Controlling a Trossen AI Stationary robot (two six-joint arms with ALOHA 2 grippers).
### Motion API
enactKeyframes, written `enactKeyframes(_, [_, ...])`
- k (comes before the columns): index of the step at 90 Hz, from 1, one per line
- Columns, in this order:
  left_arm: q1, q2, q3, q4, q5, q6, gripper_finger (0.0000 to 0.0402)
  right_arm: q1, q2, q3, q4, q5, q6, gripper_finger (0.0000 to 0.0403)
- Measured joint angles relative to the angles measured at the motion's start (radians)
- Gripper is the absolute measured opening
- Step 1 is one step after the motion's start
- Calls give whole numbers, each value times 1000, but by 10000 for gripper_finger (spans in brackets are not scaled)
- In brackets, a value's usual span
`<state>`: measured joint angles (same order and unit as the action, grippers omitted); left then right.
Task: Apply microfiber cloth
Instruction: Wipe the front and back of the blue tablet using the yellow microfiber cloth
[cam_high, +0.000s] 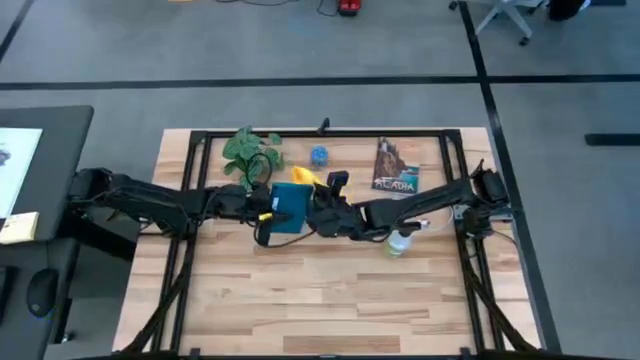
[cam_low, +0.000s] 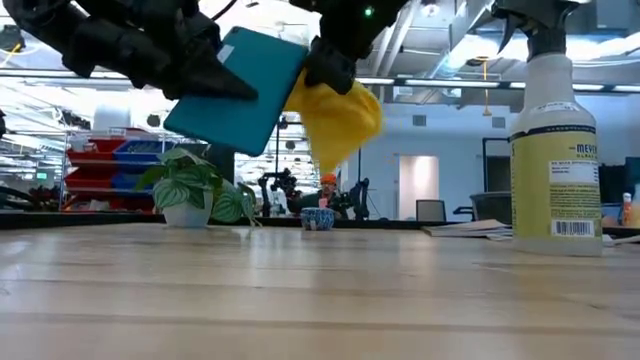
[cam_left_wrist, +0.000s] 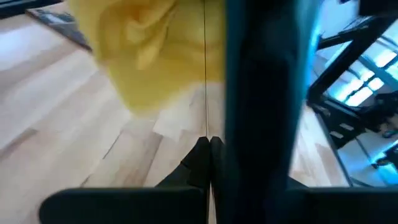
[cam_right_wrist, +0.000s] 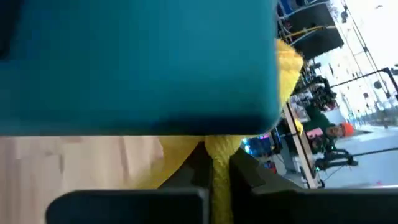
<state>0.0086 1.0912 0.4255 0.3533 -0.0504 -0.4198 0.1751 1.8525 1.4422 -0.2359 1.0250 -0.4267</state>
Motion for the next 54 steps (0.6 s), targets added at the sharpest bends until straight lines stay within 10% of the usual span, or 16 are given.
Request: enactKeyframes(54, [8,3,-4,56,-67,-11,10,46,-58,0,15,18,33,2])
